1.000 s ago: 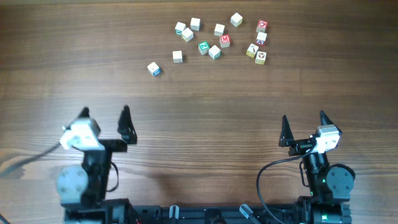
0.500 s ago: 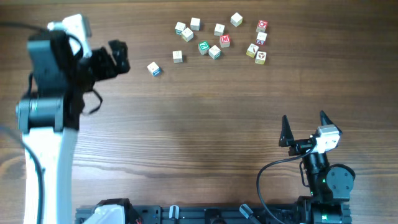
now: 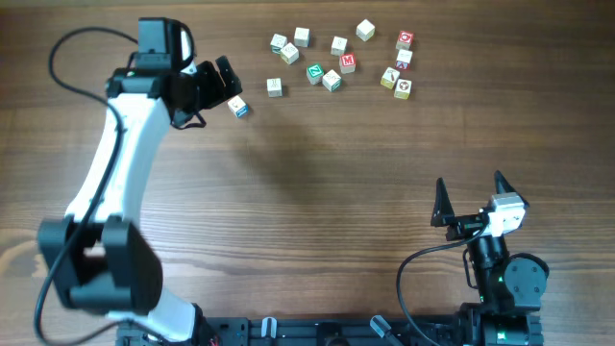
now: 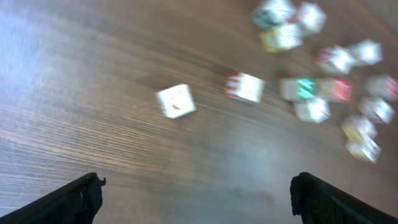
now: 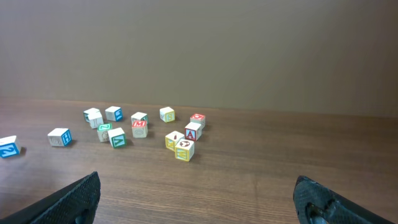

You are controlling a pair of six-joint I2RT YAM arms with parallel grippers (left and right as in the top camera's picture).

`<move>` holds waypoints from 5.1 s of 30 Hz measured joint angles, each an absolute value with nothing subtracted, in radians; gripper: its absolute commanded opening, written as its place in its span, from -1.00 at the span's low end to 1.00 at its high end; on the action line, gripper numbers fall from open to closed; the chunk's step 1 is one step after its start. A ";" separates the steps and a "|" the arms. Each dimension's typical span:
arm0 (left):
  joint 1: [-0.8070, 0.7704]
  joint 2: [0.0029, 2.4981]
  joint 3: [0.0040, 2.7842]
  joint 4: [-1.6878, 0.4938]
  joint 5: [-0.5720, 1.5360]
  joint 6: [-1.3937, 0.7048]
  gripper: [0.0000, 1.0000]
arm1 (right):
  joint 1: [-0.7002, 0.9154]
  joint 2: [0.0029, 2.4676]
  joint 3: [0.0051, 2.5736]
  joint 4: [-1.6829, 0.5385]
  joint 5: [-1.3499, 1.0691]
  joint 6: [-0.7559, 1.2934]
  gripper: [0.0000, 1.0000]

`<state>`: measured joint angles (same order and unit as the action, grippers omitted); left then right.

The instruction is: Form a horizontal line

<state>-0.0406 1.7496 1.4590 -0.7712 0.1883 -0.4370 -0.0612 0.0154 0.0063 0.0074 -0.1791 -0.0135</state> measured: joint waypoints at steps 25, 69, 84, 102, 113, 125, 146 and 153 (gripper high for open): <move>-0.168 2.121 1.460 -0.545 -0.149 -0.703 0.60 | -0.061 0.015 0.006 0.007 -0.179 -0.014 0.99; -0.504 1.624 1.459 -1.166 -0.055 -0.547 -0.56 | -0.061 0.015 0.006 0.007 -0.179 -0.014 0.99; -0.687 1.635 1.205 -0.927 -0.051 -0.625 -0.48 | -0.061 0.015 0.006 0.007 -0.179 -0.014 0.99; -0.751 1.719 1.053 -0.529 0.010 -0.637 -0.54 | -0.061 0.015 0.006 0.007 -0.179 -0.014 0.99; -0.768 1.800 1.053 -0.431 0.144 -0.603 -0.49 | -0.061 0.015 0.006 0.007 -0.179 -0.014 0.99; -0.819 1.829 1.054 -0.324 0.175 -0.600 -0.02 | -0.061 0.015 0.006 0.007 -0.179 -0.014 0.99; -0.744 1.829 1.215 -0.426 0.179 -0.562 0.40 | -0.061 0.015 0.006 0.008 -0.179 -0.014 0.98; -0.622 1.824 1.467 -0.563 -0.018 -0.437 0.75 | -0.061 0.015 0.006 0.007 -0.179 -0.014 1.00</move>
